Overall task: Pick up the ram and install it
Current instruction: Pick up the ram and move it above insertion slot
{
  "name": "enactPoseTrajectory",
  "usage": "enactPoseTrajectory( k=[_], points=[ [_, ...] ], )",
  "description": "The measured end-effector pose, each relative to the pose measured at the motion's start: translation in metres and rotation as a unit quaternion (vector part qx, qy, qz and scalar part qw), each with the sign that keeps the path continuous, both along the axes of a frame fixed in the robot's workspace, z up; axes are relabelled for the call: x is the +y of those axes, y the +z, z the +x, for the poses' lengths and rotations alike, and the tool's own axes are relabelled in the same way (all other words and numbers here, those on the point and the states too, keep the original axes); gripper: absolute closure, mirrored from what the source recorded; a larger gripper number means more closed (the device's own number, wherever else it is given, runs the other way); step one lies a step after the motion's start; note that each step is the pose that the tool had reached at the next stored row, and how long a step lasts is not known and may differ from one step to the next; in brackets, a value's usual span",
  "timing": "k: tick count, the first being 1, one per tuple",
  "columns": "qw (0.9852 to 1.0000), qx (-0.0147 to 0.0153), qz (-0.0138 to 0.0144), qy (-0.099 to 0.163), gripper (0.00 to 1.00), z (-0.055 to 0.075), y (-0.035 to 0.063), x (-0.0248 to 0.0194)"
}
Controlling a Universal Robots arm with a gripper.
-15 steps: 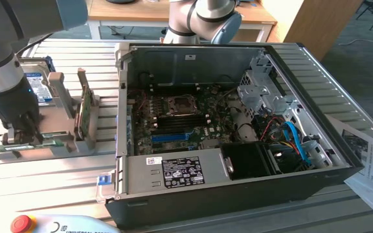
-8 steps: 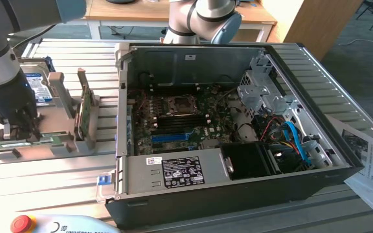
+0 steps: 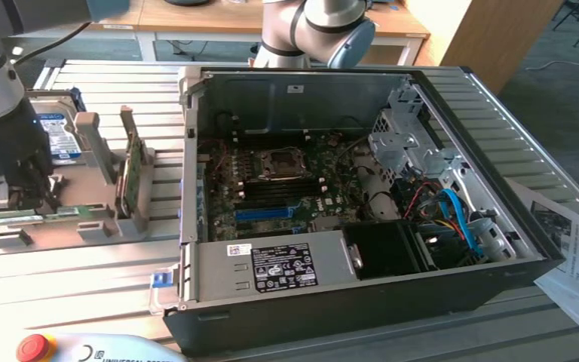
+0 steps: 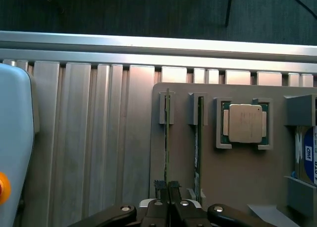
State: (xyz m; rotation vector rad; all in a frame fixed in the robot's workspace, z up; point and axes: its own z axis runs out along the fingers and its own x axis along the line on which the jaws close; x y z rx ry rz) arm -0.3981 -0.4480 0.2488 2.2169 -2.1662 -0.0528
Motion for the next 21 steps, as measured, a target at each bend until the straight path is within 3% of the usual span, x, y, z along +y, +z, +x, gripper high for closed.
enactPoseTrajectory(
  k=[11, 21],
  points=[
    [1.0, 0.0005, -0.0017, 0.0, 0.88, 0.0, 0.0181, 0.0],
    [1.0, 0.0008, -0.0056, 0.0, 0.88, 0.0, 0.0364, 0.0]
  ],
)
